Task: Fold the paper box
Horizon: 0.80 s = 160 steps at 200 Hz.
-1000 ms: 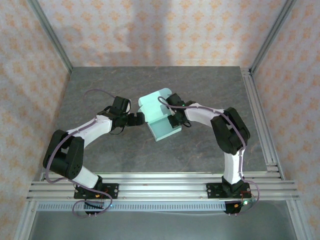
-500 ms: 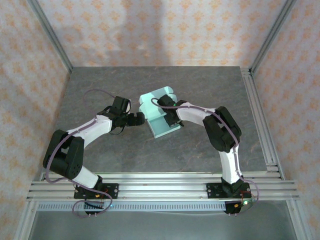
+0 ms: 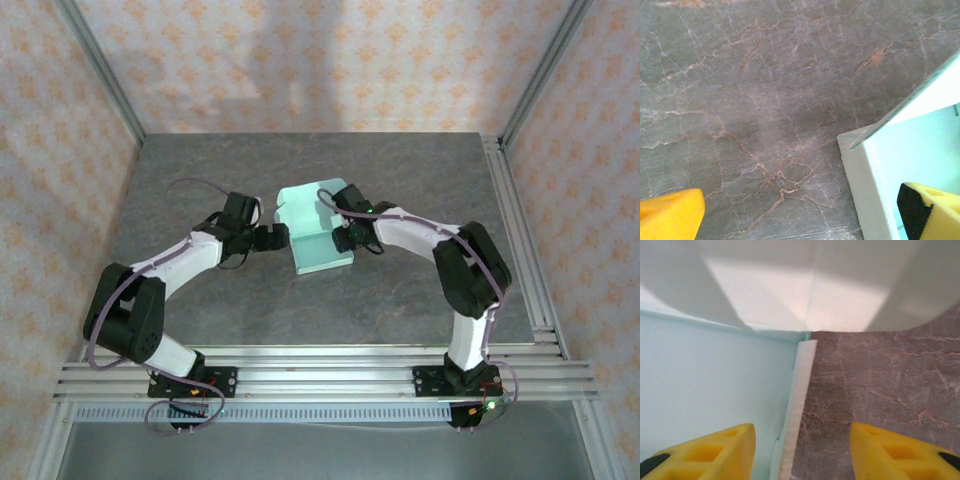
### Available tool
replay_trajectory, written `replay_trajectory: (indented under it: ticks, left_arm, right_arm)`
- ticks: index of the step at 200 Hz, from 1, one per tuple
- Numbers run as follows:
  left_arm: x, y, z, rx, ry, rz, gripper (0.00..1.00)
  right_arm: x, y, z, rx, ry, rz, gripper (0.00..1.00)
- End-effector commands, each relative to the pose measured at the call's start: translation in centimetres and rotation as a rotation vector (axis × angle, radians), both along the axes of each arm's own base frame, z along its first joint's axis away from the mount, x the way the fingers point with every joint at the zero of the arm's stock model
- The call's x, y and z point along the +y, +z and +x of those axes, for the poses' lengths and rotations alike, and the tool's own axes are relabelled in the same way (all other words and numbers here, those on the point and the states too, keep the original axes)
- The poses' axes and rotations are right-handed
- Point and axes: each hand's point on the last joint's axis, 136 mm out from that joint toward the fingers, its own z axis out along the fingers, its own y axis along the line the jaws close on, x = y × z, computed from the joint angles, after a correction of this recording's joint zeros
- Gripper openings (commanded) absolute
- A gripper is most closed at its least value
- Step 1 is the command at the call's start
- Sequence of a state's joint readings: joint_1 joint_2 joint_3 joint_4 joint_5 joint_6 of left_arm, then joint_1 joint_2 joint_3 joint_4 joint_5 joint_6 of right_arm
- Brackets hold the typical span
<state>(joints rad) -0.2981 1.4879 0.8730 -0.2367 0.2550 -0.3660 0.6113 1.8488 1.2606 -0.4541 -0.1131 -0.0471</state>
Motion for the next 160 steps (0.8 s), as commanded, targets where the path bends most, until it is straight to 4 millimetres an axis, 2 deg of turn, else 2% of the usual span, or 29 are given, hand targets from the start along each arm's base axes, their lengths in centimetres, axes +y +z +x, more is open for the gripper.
replay_trajectory:
  ticks: [1, 62, 85, 104, 119, 135, 160]
  left_arm:
    - [-0.1, 2.6, 0.9, -0.109, -0.012, -0.021, 1.0]
    - [-0.5, 6.5, 2.4, -0.254, -0.12, 0.044, 1.0]
    - [0.2, 6.8, 3.4, -0.245, -0.146, 0.146, 1.0]
    - [-1.1, 7.4, 3.9, -0.249, -0.273, 0.168, 0.98]
    - [-1.7, 7.4, 3.5, -0.215, -0.398, 0.218, 0.95]
    - [-1.9, 7.3, 3.2, -0.181, -0.514, 0.273, 0.92]
    - [-2.2, 8.0, 3.5, -0.163, -0.604, 0.314, 0.87]
  right_arm:
    - [0.7, 2.4, 0.1, -0.013, 0.027, 0.139, 0.55]
    - [-0.3, 6.8, 2.0, -0.119, 0.117, 0.307, 0.6]
    - [-1.0, 8.6, 2.9, -0.16, 0.122, 0.349, 0.6]
    - [-1.4, 9.7, 3.3, -0.182, 0.125, 0.37, 0.6]
    - [-1.8, 9.8, 3.5, -0.19, 0.117, 0.364, 0.6]
    - [-2.3, 9.1, 3.5, -0.171, 0.11, 0.333, 0.6]
    - [-2.4, 8.2, 3.3, -0.144, 0.11, 0.319, 0.6]
